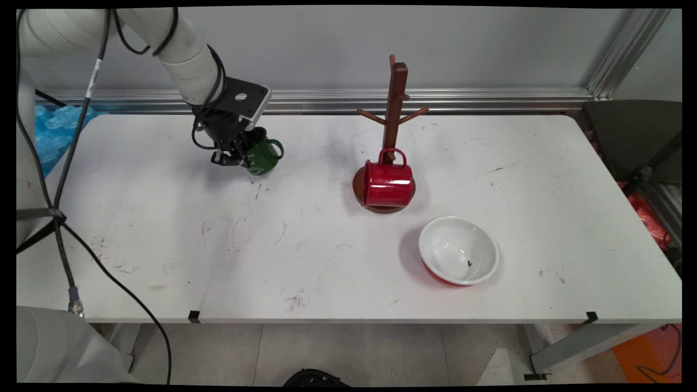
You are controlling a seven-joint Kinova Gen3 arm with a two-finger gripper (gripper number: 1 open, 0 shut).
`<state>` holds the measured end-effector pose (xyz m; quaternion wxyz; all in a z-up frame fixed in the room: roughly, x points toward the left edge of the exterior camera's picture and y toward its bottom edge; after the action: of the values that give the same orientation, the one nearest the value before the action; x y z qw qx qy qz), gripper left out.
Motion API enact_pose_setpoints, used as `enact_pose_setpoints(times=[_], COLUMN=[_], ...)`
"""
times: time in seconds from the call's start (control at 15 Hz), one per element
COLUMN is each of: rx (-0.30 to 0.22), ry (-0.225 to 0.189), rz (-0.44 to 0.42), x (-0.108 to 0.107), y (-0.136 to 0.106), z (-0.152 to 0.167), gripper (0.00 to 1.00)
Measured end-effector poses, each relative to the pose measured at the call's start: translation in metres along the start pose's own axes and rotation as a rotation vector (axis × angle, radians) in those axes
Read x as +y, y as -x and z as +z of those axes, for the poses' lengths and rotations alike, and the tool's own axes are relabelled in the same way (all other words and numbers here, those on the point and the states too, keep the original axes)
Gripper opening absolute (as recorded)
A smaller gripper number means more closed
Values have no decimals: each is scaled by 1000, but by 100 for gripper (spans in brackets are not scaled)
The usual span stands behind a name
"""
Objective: Place the picked object on the table
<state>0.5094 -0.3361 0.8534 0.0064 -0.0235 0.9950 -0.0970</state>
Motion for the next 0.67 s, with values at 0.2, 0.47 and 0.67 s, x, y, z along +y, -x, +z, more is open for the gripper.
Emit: enact_pose_setpoints(times=[0.2,0.47,0.67], rx=[-7,-8,-7], ry=[3,8,9], rz=[20,39,49], x=[0,2,2], y=[-1,-4,-6], z=[7,15,21], gripper=[0,0,0])
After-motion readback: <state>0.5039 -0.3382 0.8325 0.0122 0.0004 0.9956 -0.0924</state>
